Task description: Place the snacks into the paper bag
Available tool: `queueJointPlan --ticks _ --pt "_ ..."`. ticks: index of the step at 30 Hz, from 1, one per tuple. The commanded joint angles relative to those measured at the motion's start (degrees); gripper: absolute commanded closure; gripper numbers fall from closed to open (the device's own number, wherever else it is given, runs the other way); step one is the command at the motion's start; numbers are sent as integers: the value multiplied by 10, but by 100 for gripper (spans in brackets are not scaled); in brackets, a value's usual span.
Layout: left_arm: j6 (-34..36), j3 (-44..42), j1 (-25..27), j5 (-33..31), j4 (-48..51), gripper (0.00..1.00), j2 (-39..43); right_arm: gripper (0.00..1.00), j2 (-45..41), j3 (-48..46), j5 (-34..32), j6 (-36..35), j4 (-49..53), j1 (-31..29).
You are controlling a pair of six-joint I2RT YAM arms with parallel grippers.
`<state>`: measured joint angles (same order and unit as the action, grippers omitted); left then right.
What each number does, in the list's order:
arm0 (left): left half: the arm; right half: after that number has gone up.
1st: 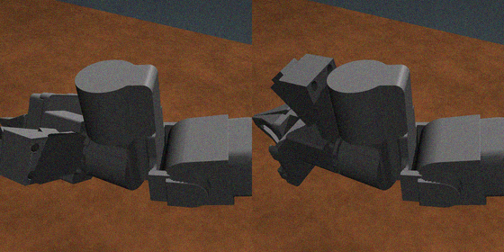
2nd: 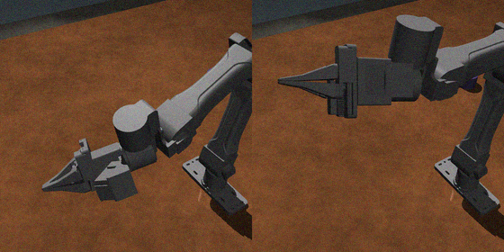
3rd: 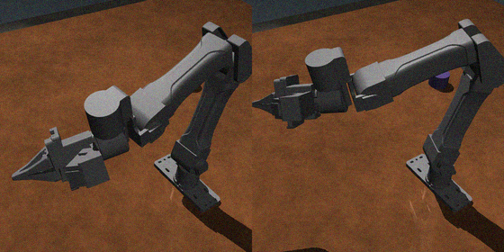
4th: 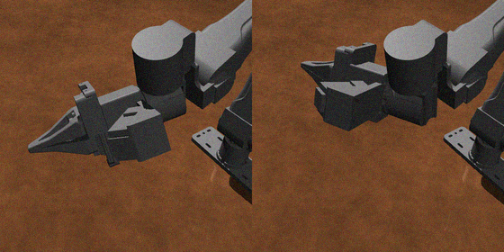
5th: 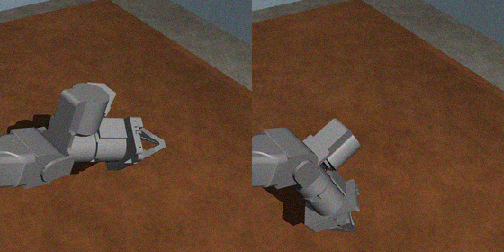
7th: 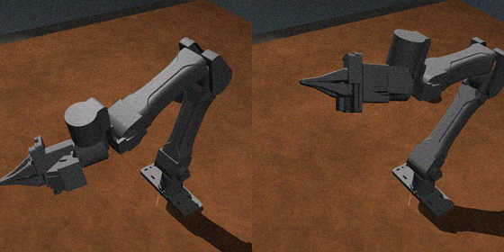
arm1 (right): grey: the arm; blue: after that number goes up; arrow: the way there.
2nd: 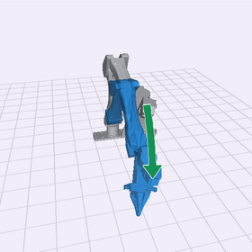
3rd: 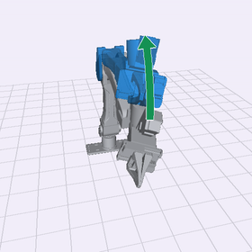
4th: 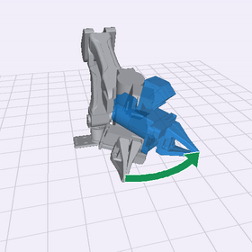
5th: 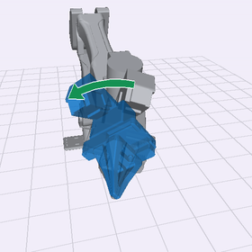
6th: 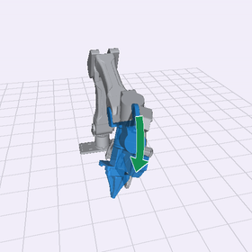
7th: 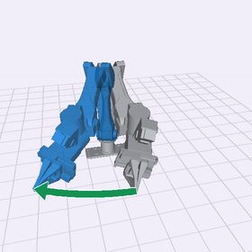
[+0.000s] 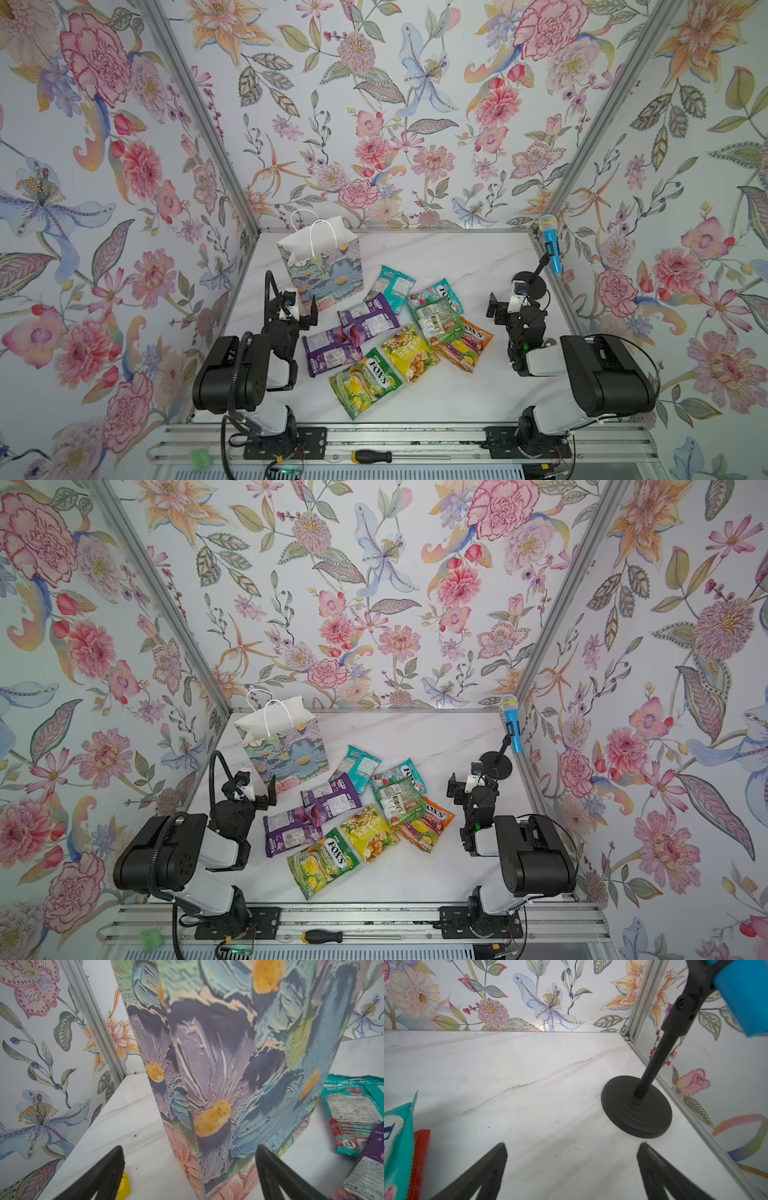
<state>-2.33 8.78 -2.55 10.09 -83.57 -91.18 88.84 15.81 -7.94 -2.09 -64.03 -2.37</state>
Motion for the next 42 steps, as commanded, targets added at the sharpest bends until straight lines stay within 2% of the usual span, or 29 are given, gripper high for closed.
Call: queueJointPlan --ticks 1,24,30,36,39,41,42 --pt "0 3 4 -20 -14 1 6 1 -1 10 6 8 6 2" --pt "6 12 13 -36 6 1 9 1 -1 10 5 8 6 3" --pt "-12 -18 14 -83 -51 1 6 1 -2 8 6 8 4 2" --pt "-14 -56 13 -86 -140 1 -6 1 -2 8 4 8 1 3" --pt "-30 -98 13 -138 -190 1 32 1 -42 27 -16 11 73 -1" --pt "-46 -117 13 -191 -153 1 113 1 -92 68 -33 21 199 -1" --pt "-48 -116 13 -198 -112 1 161 1 -116 100 -54 42 268 -1"
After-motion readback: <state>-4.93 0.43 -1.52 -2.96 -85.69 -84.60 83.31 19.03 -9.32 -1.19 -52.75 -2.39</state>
